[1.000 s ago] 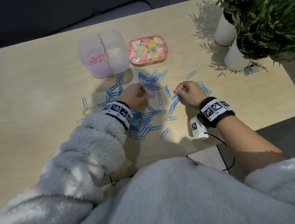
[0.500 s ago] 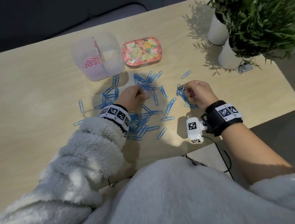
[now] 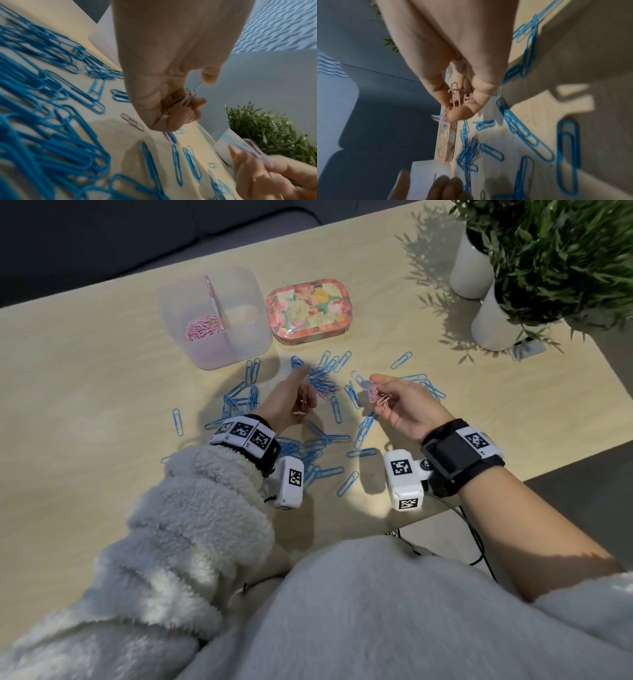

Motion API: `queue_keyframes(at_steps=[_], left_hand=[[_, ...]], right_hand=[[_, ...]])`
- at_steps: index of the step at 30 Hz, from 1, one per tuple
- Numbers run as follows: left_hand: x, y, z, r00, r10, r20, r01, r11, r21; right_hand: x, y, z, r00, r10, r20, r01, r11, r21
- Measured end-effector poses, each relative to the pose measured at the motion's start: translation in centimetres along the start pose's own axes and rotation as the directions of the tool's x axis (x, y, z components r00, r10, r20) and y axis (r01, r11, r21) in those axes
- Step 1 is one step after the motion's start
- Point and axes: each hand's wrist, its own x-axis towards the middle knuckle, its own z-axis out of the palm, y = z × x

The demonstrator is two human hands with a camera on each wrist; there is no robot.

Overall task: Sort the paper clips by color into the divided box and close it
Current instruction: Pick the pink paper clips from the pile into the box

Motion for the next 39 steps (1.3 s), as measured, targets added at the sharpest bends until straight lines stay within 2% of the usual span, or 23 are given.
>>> queue_keyframes(at_steps=[2, 4, 10, 14, 16, 19, 22, 25, 32, 33, 35, 37, 39], left_hand=[[-0.1, -0.2, 0.6, 1.000, 0.028, 0.002, -0.029, 0.994, 0.104], [-0.3, -0.6, 1.3, 0.995, 0.085, 0.043, -0.090, 0.988, 0.127], [-1.2, -1.1, 2.4, 0.986, 0.136, 0.092, -0.145, 0.984, 0.102], [-1.7, -1.4, 2.7, 0.986, 0.081, 0.148, -0.084, 0.996, 0.015], [-1.7, -1.6, 2.6, 0.983, 0.098, 0.156, -0.089, 0.994, -0.063], [-1.9, -1.5, 2.4, 0.982, 0.168, 0.083, -0.155, 0.977, -0.147], [-1.6, -1.4, 2.2, 0.948, 0.308, -0.077, -0.308, 0.951, 0.016], [-1.4, -1.6, 1.8, 0.892, 0.427, -0.151, -0.405, 0.901, 0.158], [-1.4, -2.0, 1.0, 0.869, 0.472, -0.149, -0.427, 0.867, 0.258], [-1.4, -2.0, 1.1, 0.874, 0.469, -0.125, -0.425, 0.865, 0.267], [-1.7, -1.9, 1.2, 0.881, 0.467, -0.079, -0.427, 0.855, 0.294], [-2.0, -1.8, 1.3, 0.868, 0.492, -0.061, -0.443, 0.825, 0.351], [-2.1, -1.7, 1.4, 0.844, 0.534, -0.050, -0.468, 0.779, 0.417]], right_hand=[[-0.3, 0.1, 0.6, 0.999, 0.004, 0.044, -0.004, 1.000, -0.002], [-0.5, 0.4, 1.1, 0.998, -0.008, 0.065, 0.009, 1.000, -0.016], [-1.0, 1.0, 2.1, 0.990, -0.018, 0.139, 0.027, 0.998, -0.059], [-1.5, 0.9, 2.4, 0.979, -0.007, 0.202, 0.021, 0.997, -0.068], [-1.7, 1.0, 2.3, 0.979, -0.002, 0.203, 0.015, 0.998, -0.060], [-1.7, 1.4, 2.1, 0.993, -0.006, 0.121, 0.016, 0.996, -0.083], [-1.5, 2.0, 1.8, 0.998, -0.043, 0.055, 0.053, 0.976, -0.210], [-1.4, 2.3, 1.7, 0.998, -0.028, 0.056, 0.044, 0.949, -0.312], [-2.1, 1.9, 2.3, 0.990, 0.137, 0.043, -0.130, 0.983, -0.129], [-2.1, 1.8, 2.5, 0.991, 0.129, 0.046, -0.121, 0.982, -0.146], [-2.0, 2.0, 3.0, 0.998, 0.029, 0.056, -0.011, 0.954, -0.301], [-2.1, 2.4, 3.4, 0.985, -0.081, 0.155, 0.145, 0.872, -0.468], [-2.3, 2.8, 3.5, 0.957, -0.116, 0.264, 0.248, 0.800, -0.547]])
